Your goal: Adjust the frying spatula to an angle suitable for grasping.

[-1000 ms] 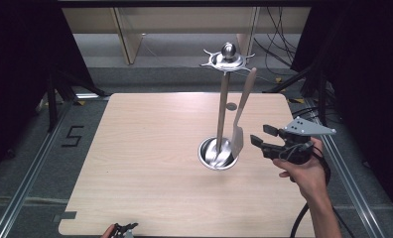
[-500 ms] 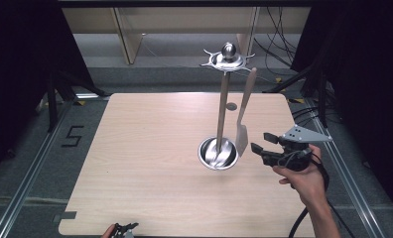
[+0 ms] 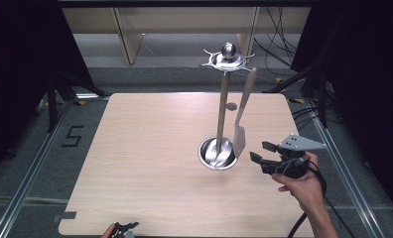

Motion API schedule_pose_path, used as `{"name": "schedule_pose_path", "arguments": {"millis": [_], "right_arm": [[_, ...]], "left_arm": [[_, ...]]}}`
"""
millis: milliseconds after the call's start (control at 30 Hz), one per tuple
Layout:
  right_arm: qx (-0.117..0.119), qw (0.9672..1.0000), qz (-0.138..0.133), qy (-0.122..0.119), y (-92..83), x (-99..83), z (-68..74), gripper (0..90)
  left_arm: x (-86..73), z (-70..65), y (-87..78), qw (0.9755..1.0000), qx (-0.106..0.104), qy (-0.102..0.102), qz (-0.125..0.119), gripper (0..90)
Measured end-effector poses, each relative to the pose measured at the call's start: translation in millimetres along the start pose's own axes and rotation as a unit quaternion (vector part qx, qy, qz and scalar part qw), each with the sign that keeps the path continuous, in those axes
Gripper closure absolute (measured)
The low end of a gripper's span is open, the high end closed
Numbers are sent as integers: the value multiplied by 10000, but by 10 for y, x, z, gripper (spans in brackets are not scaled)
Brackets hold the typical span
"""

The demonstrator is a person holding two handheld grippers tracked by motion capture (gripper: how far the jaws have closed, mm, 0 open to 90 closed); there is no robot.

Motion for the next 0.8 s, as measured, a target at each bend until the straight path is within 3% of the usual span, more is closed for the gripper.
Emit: {"name": "schedule_pose_path", "arguments": {"millis": [267,367,433,600,667,700,800], "right_arm": [[134,9998,122,109,10,-170,33,408],[172,9996,224,-32,14,-226,32,407],[179,9994,287,76,6,-239,54,407],[217,9990,392,-17,20,-320,104,406],[252,9987,435,58,17,-327,125,407],[223,9989,412,35,22,-340,135,406],[249,9985,487,-12,16,-361,149,407]], "left_arm": [[3,2,8,10000,-19,-29,12,150],[2,5,15,10000,-21,-34,21,150],[3,2,17,10000,-3,-30,15,150],[6,-10,8,10000,-28,12,-18,150],[6,-12,15,10000,-73,9,-18,150],[8,-12,0,10000,15,47,-22,150],[3,-14,6,10000,-1,24,-15,150]]}}
Point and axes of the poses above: each handheld gripper's, and its own axes: y roughly forward along the jaws, x roughly out of its top, z roughly to its left, the point moved 1 cm from there along y, roughly forward along the jaws, and after that the axes turned 6 degrees about -y, right-handed, at the moved point
